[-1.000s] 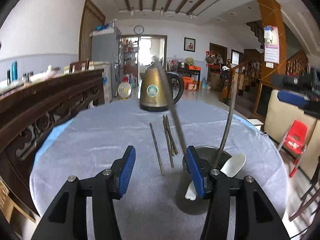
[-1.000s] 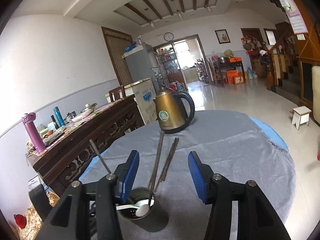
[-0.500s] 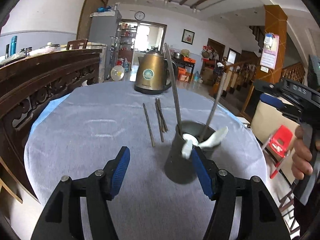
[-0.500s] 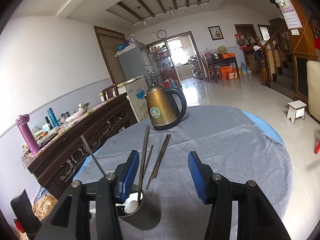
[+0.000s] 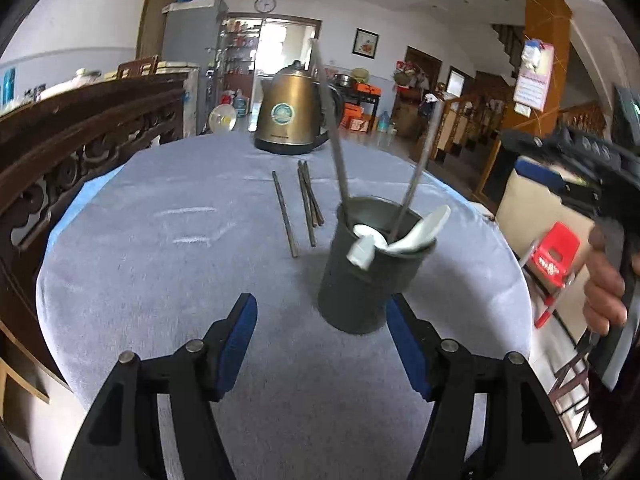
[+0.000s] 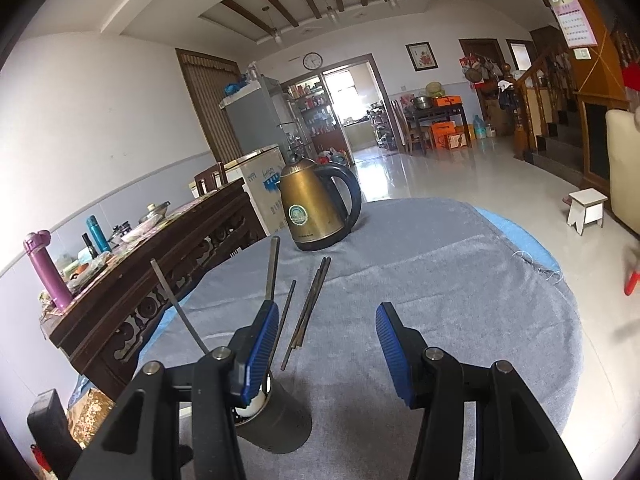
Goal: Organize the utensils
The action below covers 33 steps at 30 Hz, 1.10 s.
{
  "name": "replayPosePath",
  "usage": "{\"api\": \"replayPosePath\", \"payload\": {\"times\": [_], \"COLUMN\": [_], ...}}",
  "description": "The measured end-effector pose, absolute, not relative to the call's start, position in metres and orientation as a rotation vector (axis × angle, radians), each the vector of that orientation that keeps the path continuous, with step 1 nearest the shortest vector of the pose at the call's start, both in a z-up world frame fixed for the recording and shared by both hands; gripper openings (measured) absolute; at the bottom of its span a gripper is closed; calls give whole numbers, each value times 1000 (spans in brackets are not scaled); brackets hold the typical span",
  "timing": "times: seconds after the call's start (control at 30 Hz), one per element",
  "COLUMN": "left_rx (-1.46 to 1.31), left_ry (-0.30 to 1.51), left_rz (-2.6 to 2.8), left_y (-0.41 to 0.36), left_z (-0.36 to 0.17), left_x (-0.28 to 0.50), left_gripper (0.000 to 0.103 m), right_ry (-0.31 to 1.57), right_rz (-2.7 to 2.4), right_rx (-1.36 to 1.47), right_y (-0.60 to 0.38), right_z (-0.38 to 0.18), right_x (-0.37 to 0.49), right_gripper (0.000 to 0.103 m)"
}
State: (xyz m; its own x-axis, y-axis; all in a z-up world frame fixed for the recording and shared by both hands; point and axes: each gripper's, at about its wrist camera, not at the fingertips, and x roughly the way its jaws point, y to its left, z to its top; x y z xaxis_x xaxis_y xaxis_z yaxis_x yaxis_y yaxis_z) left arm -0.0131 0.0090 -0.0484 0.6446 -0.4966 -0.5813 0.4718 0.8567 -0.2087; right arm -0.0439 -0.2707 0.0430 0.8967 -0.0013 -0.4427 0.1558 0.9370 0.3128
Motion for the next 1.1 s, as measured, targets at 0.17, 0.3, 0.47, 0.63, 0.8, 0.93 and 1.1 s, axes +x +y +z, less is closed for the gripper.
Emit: {"api": "replayPosePath", "payload": {"times": [0.17,0.3,0.47,0.63,0.8,0.93,1.1], "left_rx": [-93,-94,-97,-159,-239,-262,-170], "left_ry": [649,654,686,674,532,527,597], "left_rz": [-549,-575,-604,-724,-763,-713,-644], "left_y": [18,14,9,-2,2,19,33], "left_z": [-41,-40,-39,-10,38,36,-4], "left_x": [-9,-11,-3,16,28,24,6], "left_gripper": [68,68,57,14,14,47,52], "right_ry": [475,491,492,479,477,471,486], "right_rz": [-80,-82,-83,-88,-93,-98,-101], "right_rx": [340,345,344,359,356,341,370], "right_y": [-268,-267,-265,-266,-266,-267,-274], "right_z": [39,35,34,35,36,38,32], "right_x": [-42,-39,-39,-40,-40,-43,-40], "right_gripper": [54,54,54,54,54,54,54]}}
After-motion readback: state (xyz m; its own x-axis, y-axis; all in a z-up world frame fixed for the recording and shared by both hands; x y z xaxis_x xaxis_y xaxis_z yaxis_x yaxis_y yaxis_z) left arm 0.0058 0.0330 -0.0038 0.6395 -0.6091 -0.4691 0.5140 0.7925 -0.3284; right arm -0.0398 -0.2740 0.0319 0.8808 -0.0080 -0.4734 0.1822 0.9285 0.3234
